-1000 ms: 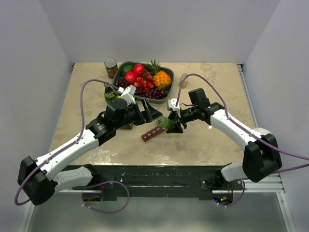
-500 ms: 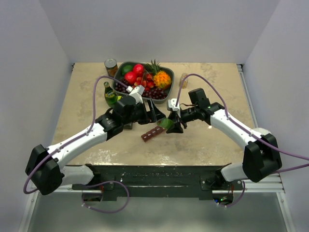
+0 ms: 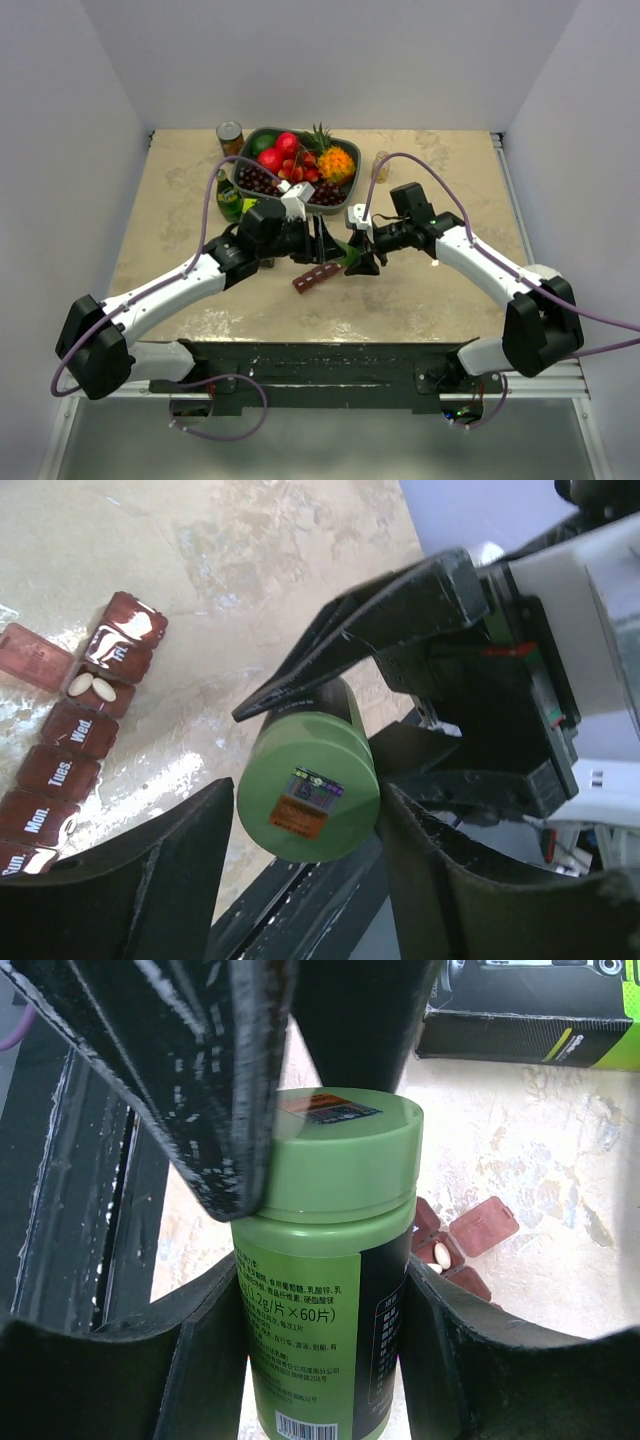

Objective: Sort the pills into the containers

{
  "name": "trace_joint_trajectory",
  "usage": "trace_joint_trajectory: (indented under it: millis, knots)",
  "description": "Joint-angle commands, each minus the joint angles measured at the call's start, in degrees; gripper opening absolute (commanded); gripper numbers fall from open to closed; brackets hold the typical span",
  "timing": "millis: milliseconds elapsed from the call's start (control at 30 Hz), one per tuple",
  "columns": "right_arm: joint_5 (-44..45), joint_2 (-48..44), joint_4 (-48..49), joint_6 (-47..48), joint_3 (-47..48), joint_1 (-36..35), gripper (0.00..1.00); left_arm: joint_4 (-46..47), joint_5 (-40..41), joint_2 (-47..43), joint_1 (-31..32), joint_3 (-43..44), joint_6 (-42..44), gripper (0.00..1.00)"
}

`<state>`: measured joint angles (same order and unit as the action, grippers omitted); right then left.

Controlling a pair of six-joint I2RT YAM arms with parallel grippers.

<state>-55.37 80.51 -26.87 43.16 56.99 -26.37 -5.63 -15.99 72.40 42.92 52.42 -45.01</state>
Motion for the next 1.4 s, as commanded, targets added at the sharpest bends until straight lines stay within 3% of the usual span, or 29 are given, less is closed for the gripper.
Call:
trace_joint_trajectory:
  millis: [0, 67, 100, 233, 500, 600, 633, 667, 700, 767, 933, 1033, 1100, 1367]
  knots:
    - [-1.5, -0.5, 2.5, 0.4, 2.3, -0.3, 0.0, 1.6, -6.1, 0.1, 0.3, -0.5, 5.5, 0.54]
    - [-1.5, -0.5, 2.5, 0.3, 2.3, -0.3, 0.0, 0.8, -7.1, 0.3, 0.3, -0.7, 9.1, 0.44]
    - [-1.6, -0.5, 2.4, 0.3, 2.2, -0.3, 0.0, 0.4, -7.3, 0.4, 0.2, -0.7, 10.5, 0.33]
    - [-2.2, -0.8, 2.4, 0.3, 2.3, -0.3, 0.0, 0.0, -12.5, 0.4, -1.1, -0.8, 20.2, 0.14]
    - [-7.1, -0.6, -1.2, 3.8, 2.9, -0.3, 0.0, -11.1, -21.4, 1.6, -2.4, 1.3, 54.1, 0.2]
    - [-10.1, -0.3, -3.1, 5.2, 3.5, -0.3, 0.0, -4.0, -18.7, -3.0, -2.4, -3.4, 59.4, 0.36]
    - [-10.4, -0.2, -3.2, 5.3, 3.5, -0.3, 0.0, 1.2, -16.2, -6.2, -2.4, -5.6, 59.1, 0.49]
    - [-10.4, -0.2, -3.2, 5.3, 3.4, -0.3, 0.0, 3.8, -13.4, -8.0, -2.4, -6.4, 56.9, 0.87]
    - [-10.2, 0.0, -3.1, 5.3, 3.4, -0.3, 0.0, 4.7, -12.2, -9.6, -2.4, -6.9, 56.1, 0.99]
    - [-9.9, 0.1, -3.2, 5.2, 3.5, -0.3, 0.0, 9.7, -11.3, -15.1, -2.7, -8.3, 52.9, 0.99]
    - [-8.8, 0.3, -3.0, 5.2, 3.6, -0.3, 0.0, 10.0, -9.6, -25.4, -3.0, -11.1, 45.8, 0.99]
    - [-7.8, 0.2, -2.7, 4.9, 3.5, -0.3, 0.0, 11.2, -5.3, -29.0, -3.1, -13.4, 36.2, 0.99]
    - [-7.5, 0.3, -2.2, 4.5, 3.3, -0.3, 0.0, 9.2, 3.4, -28.8, -3.2, -13.3, 24.6, 0.99]
    - [-6.1, 0.4, -0.6, 2.9, 3.0, -0.3, 0.0, -5.9, 11.9, -15.2, -2.8, -0.7, -6.5, 0.99]
